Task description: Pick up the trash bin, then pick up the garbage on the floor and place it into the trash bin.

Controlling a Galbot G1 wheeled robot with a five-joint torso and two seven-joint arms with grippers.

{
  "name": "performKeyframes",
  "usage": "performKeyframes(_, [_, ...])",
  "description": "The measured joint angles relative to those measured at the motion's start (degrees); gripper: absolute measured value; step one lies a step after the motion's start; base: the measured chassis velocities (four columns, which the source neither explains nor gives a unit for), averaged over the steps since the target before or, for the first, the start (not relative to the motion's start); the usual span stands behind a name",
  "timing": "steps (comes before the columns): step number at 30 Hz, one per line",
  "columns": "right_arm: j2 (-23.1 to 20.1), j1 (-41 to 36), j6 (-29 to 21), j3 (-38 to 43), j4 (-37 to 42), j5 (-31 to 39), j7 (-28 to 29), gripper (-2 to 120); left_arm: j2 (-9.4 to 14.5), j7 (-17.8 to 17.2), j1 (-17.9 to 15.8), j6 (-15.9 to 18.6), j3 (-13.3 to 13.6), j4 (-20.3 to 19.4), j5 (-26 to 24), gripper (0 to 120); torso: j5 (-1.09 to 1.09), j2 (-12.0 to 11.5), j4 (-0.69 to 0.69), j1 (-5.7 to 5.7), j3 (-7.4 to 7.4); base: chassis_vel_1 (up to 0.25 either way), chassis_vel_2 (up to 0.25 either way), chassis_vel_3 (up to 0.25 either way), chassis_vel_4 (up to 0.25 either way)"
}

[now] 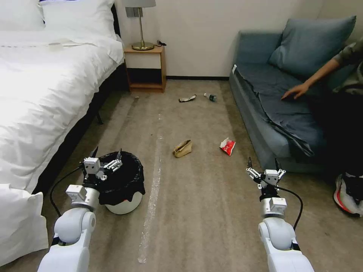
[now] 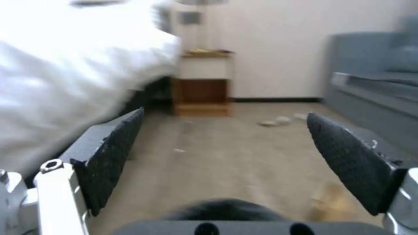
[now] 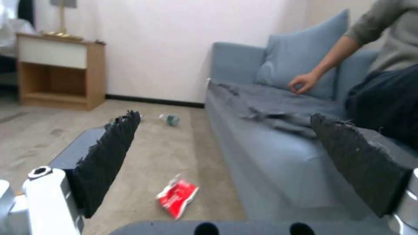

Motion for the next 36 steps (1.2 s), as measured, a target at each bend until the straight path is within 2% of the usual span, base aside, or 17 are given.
performKeyframes(1, [-0.2,0.2,-0.5,3.4,1.5,1.2,-1.9,100,-0.3,-1.5,-0.1,0.1,-3.6,-0.5,0.8,100,-0.01,0.0,0.01,0.0,0.0,0.0,0.0,0.0,0.0])
performKeyframes(2, [-0.2,0.2,-0.5,3.4,1.5,1.2,-1.9,100,-0.3,-1.5,-0.1,0.1,-3.6,-0.5,0.8,100,-0.01,0.0,0.01,0.0,0.0,0.0,0.0,0.0,0.0])
performKeyframes(4, [-0.5,0.4,-1.5,9.4,3.9,3.3,-5.3,100,-0.9,-4.2,-0.2,0.4,-9.1,-1.4,1.9,100,0.02,0.0,0.05,0.0,0.0,0.0,0.0,0.0,0.0])
performKeyframes(8, [-1.4,0.3,-4.3,11.8,6.4,5.7,-8.3,100,-1.6,-4.3,-0.4,0.9,-8.5,-3.1,1.3,100,-0.05,0.0,0.0,0.0,-0.01,0.0,0.0,0.0,0.0])
performKeyframes(10, [-2.3,0.0,-6.1,10.7,7.2,6.4,-9.5,100,-1.1,-3.9,0.2,3.5,-6.5,-5.4,-1.8,100,0.05,0.0,-0.02,0.0,0.0,0.0,0.0,0.0,0.0])
performKeyframes(12, [-2.5,-0.1,-6.1,10.1,7.3,6.5,-9.8,100,-0.9,-3.7,0.4,4.2,-5.9,-5.9,-2.5,100,0.04,0.0,-0.02,0.0,-0.01,0.0,0.0,0.0,0.0])
performKeyframes(14, [-3.7,-0.9,-5.9,7.1,7.4,7.1,-15.4,100,-0.2,-2.0,1.9,7.3,-4.2,-7.6,-4.0,100,0.01,0.0,0.0,0.0,0.0,0.0,0.0,0.0,0.0])
performKeyframes(21, [-5.5,-1.1,-4.3,2.1,5.6,9.4,-23.1,100,1.1,0.0,5.8,12.2,-3.9,-10.2,-5.0,100,0.01,0.0,0.01,0.0,0.0,0.0,0.0,0.0,0.0])
performKeyframes(25, [-5.4,-0.7,-2.0,0.8,4.0,7.5,-24.3,100,1.3,-5.9,7.9,16.7,-4.5,-10.3,-8.7,100,0.0,0.0,0.01,0.0,0.0,0.0,0.0,0.0,0.0])
performKeyframes(26, [-5.2,-0.6,-1.3,0.3,3.4,6.9,-24.0,100,0.9,-10.6,8.7,19.7,-4.5,-10.1,-12.3,100,0.0,0.0,0.02,0.0,0.0,0.0,0.0,0.0,0.0])
performKeyframes(27, [-5.2,-0.6,-1.3,0.3,3.4,6.9,-24.0,100,0.9,-10.6,8.7,19.7,-4.5,-10.1,-12.3,100,0.0,0.0,0.02,0.0,0.0,0.0,0.0,0.0,0.0])
performKeyframes(28, [-5.2,-0.7,-1.2,0.1,3.3,6.8,-23.8,100,0.3,-13.7,8.7,21.2,-4.5,-9.8,-14.3,100,-0.01,0.0,0.02,-0.01,0.0,0.0,0.0,0.0,0.0])
performKeyframes(30, [-5.2,-0.8,-1.1,0.1,3.4,6.7,-23.6,100,-0.7,-19.6,8.0,23.4,-4.3,-9.0,-17.9,100,-0.02,0.0,0.02,0.0,0.0,0.0,0.0,0.0,0.0])
performKeyframes(31, [-5.2,-0.8,-1.1,0.1,3.4,6.7,-23.6,100,-0.7,-19.6,8.0,23.4,-4.3,-9.0,-17.9,100,-0.02,0.0,0.02,0.0,0.0,0.0,0.0,0.0,0.0])
performKeyframes(32, [-5.2,-1.1,-1.1,0.1,3.7,6.7,-23.6,100,-1.4,-23.6,6.8,24.8,-4.2,-8.5,-20.4,100,0.0,0.0,0.01,0.0,0.0,0.0,0.0,0.0,0.0])
performKeyframes(33, [-5.2,-1.1,-1.1,0.1,3.7,6.7,-23.6,100,-1.4,-23.6,6.8,24.8,-4.2,-8.5,-20.4,100,0.0,0.0,0.01,0.0,0.0,0.0,0.0,0.0,0.0])
performKeyframes(36, [-5.1,-2.5,-1.0,0.5,4.6,6.7,-23.2,100,-2.6,-30.4,3.1,27.3,-4.0,-6.9,-25.2,100,0.0,0.0,0.01,-0.01,0.0,0.0,0.0,0.0,0.0])
